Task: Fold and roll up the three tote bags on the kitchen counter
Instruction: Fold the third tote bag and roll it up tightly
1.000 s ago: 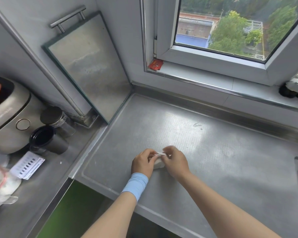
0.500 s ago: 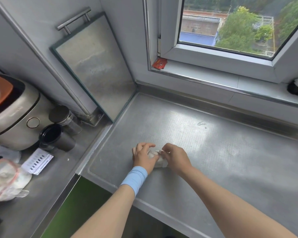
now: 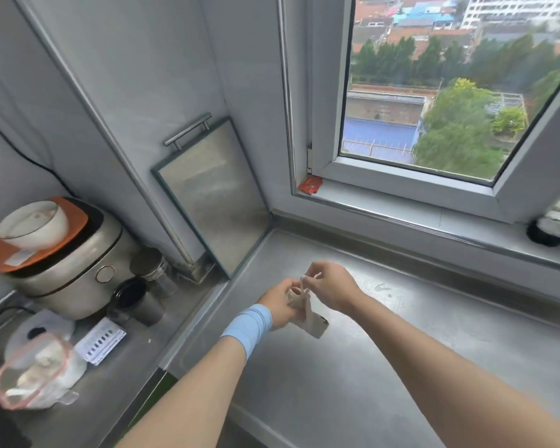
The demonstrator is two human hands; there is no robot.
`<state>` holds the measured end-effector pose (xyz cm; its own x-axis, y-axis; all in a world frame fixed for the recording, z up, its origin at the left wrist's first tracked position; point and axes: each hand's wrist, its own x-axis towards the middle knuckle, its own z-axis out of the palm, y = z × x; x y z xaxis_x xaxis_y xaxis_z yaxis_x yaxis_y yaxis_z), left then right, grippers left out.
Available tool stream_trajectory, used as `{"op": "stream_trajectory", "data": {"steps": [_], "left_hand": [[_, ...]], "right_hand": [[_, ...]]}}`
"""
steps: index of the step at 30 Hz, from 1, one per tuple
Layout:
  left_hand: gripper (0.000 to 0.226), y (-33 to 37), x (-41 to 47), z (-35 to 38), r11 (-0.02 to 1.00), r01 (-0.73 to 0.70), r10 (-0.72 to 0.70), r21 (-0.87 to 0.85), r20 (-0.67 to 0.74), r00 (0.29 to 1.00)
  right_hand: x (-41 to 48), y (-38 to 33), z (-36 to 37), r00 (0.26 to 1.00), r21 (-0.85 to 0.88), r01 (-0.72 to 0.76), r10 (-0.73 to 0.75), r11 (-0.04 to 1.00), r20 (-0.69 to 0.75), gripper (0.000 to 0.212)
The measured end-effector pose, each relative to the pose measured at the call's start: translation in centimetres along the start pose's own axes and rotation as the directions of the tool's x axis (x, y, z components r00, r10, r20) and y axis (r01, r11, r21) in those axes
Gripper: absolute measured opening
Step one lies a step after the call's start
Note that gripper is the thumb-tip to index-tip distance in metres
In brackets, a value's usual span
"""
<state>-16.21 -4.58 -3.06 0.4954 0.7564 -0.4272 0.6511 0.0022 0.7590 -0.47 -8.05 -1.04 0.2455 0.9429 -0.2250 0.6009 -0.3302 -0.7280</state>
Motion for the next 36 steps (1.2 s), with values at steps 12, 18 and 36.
{"op": "stream_trajectory", "data": {"steps": [12,18,36], "left_hand": [[0.021,4.8,0.2,-9.1,0.927,-0.253,0.195,-0.276,-0.221,0.955],[0.008,9.2,1.6,-15.4,0.895,-0.333,0.239,-0.297,-0.311,0.920],[0.025,27.1,1.4,-34.4,0.691,-0.722,0.508,-0.025,-0.694,0.510]], "right_hand": [[4.8,-10.6,-5.8,0.996,0.423,-0.067,0.082,0.904,-0.019,0.021],[7.0,-17.9,-8.2,0.988,0.395,0.002,0.058,0.919,-0.141,0.019],[8.9,-38.2,-20.3,0.918,0.452,0.322,-0.158,0.832,-0.363,0.015]]}}
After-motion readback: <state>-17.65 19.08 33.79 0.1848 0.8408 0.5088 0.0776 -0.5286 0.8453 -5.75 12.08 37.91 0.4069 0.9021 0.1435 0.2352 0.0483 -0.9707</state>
